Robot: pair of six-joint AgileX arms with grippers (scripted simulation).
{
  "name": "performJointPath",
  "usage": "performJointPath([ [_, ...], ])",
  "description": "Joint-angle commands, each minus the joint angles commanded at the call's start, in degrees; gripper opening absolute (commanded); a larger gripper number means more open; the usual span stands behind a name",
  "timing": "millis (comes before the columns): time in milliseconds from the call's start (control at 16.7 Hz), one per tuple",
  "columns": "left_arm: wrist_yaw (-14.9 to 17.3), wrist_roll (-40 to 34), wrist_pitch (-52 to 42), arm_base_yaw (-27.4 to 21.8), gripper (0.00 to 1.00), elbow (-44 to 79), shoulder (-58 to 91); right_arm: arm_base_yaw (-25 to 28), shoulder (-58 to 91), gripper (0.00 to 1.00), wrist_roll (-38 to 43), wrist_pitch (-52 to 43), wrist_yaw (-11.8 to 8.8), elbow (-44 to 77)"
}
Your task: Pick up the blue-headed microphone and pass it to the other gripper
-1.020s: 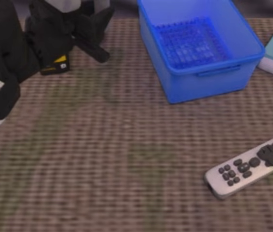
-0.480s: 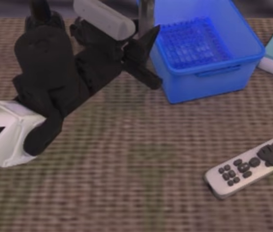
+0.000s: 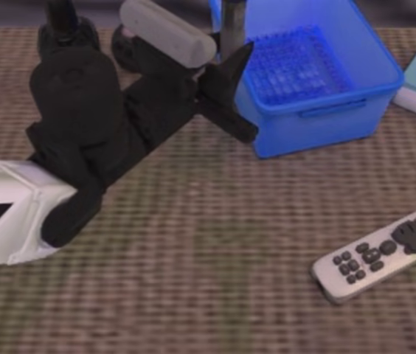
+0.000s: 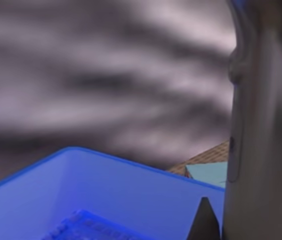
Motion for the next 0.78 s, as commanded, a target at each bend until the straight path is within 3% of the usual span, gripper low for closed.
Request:
performJointPath([
  [420, -0.1, 0.0, 0.1, -0.1, 0.0, -0.1, -0.2, 0.6, 0.7, 1.0, 0.1, 0.5, -0.1, 0.6],
  [780, -0.1, 0.0, 0.1, -0.1, 0.0, -0.1, -0.2, 10.7, 17.0, 1.0, 0.6, 9.0, -1.0, 9.9],
])
